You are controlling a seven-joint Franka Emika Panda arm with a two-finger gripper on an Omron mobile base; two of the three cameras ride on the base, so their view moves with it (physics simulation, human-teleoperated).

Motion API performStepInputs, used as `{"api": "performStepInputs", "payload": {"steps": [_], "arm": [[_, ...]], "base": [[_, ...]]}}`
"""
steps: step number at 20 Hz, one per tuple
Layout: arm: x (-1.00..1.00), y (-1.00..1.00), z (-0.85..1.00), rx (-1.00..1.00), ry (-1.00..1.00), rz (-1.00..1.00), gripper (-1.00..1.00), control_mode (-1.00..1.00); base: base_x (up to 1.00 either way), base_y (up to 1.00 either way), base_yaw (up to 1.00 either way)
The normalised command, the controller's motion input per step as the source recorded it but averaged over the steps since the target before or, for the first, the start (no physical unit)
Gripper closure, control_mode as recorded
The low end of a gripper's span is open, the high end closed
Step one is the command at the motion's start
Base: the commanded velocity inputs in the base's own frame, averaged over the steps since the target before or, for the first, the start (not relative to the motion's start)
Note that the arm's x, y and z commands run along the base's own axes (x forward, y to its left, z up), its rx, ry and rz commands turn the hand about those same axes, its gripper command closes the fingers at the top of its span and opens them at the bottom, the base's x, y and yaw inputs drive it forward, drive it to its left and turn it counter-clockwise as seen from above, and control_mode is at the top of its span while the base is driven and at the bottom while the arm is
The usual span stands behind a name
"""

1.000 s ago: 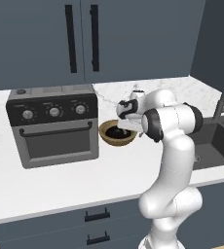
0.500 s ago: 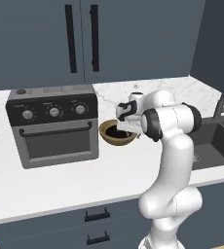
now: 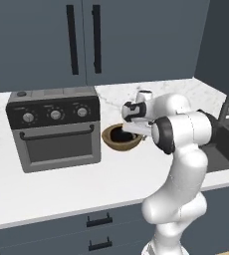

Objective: Pick up the bowls on the counter and stack them on top of one another in the open cabinet. Place the smaller bowl on top of the larger bowl.

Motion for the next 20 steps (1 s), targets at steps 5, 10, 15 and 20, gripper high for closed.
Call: {"api": "performStepInputs", "payload": {"steps": [5,10,15,20], "arm": [[-1.0,0.0,0.44,0.0,-0.34,0.0,1.0,-1.0],[-1.0,0.0,0.98,0.0,-0.35,0.0,1.0,-1.0],[-1.0,0.0,1.0,0.0,-0.05,-0.05,1.0,-1.0],[-1.0,-0.02,1.0,0.0,0.0,-0.09,1.0,-1.0]], "base": [[0.0,0.0,0.0],[0.0,0.0,0.0],[0.0,0.0,0.0],[0.0,0.0,0.0]]}}
